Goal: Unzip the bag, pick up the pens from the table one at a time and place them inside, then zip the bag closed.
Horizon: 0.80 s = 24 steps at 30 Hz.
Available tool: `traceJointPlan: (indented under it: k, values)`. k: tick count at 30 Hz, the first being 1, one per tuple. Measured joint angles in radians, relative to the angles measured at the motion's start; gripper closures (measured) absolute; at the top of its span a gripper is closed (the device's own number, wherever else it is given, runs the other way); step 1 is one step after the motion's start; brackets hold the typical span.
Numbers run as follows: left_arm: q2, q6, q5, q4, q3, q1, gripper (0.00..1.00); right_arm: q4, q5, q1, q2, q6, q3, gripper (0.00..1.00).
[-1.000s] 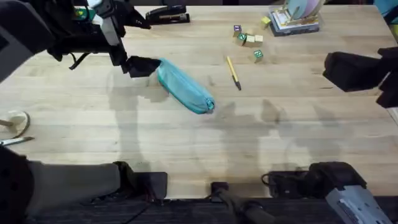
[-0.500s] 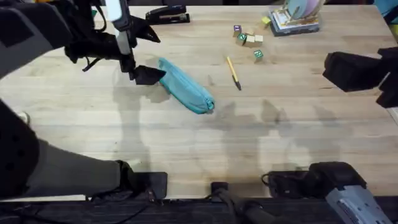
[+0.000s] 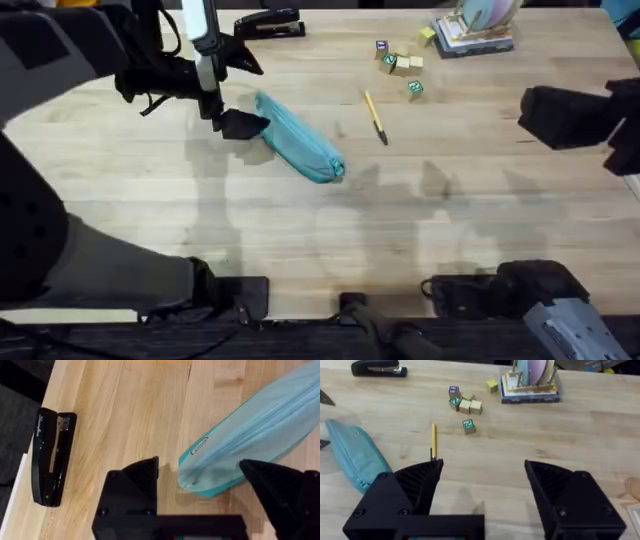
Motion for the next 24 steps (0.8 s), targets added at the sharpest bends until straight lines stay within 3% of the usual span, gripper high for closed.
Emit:
traceJointPlan:
  k: [15,16,21,22,24]
  values:
    - [0.0,0.0,-0.004,0.019,0.0,0.0,0.006,-0.009,0.0,0.0,0.0,0.0,0.0,0.003]
    - [0.0,-0.003,-0.004,0.018,0.0,0.0,0.091,-0.009,0.0,0.0,0.0,0.0,0.0,0.003]
    - [0.0,0.001,-0.005,0.016,0.0,0.0,0.849,-0.009,0.0,0.0,0.0,0.0,0.0,0.003]
    - [0.0,0.005,-0.005,0.015,0.0,0.0,0.929,-0.009,0.0,0.0,0.0,0.0,0.0,0.003]
    - [0.0,0.006,-0.005,0.007,0.0,0.0,0.955,-0.009,0.0,0.0,0.0,0.0,0.0,0.003]
